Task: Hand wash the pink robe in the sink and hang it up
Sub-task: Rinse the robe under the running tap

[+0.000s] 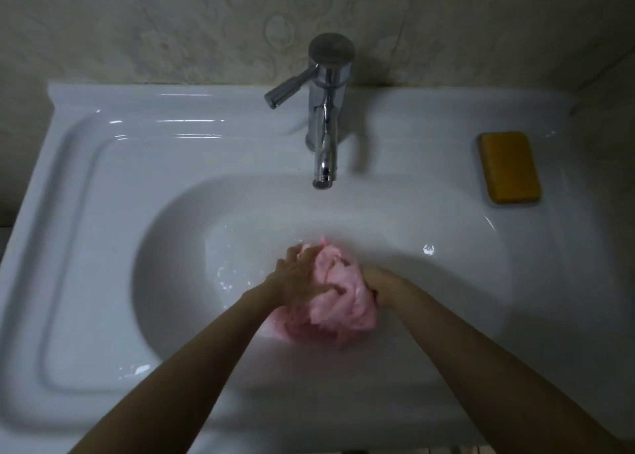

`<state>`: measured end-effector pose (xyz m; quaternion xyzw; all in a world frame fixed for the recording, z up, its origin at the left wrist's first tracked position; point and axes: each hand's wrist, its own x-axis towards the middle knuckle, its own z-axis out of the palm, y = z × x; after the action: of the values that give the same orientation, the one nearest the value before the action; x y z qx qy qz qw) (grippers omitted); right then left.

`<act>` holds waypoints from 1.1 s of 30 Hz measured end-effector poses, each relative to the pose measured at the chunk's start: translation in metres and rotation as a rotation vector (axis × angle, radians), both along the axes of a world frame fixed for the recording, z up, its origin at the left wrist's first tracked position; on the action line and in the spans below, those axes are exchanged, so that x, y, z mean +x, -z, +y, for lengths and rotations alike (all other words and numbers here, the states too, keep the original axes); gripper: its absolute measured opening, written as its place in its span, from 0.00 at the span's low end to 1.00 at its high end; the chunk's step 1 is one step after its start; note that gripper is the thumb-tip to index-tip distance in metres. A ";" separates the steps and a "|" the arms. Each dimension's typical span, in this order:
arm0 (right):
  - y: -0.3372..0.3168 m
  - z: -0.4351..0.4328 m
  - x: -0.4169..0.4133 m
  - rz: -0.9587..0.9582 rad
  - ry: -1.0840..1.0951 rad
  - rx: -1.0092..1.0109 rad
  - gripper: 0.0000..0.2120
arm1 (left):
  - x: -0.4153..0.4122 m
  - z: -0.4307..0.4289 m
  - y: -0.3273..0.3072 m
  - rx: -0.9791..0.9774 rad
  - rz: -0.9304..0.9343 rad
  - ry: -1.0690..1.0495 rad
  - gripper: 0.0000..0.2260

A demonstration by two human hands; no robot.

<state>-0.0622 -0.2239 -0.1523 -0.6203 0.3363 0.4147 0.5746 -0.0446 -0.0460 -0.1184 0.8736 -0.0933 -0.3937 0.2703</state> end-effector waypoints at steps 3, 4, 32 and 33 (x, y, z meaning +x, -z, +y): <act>-0.017 -0.008 -0.001 -0.123 0.151 -0.192 0.28 | 0.000 0.004 0.010 0.180 -0.224 0.120 0.35; -0.022 -0.011 -0.006 -0.223 0.064 -0.408 0.24 | 0.001 0.004 0.008 0.197 -0.310 0.115 0.33; 0.046 0.057 0.004 -1.161 -0.496 -0.991 0.14 | -0.010 -0.016 0.053 -0.054 -0.285 -0.189 0.06; 0.048 0.056 0.006 -1.148 -0.495 -0.999 0.23 | -0.012 -0.019 0.057 -0.039 -0.255 -0.100 0.11</act>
<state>-0.0559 -0.1678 -0.1999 -0.9775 -0.0133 -0.0533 0.2037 -0.0570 -0.0649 -0.1757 0.9147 -0.0910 -0.2633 0.2926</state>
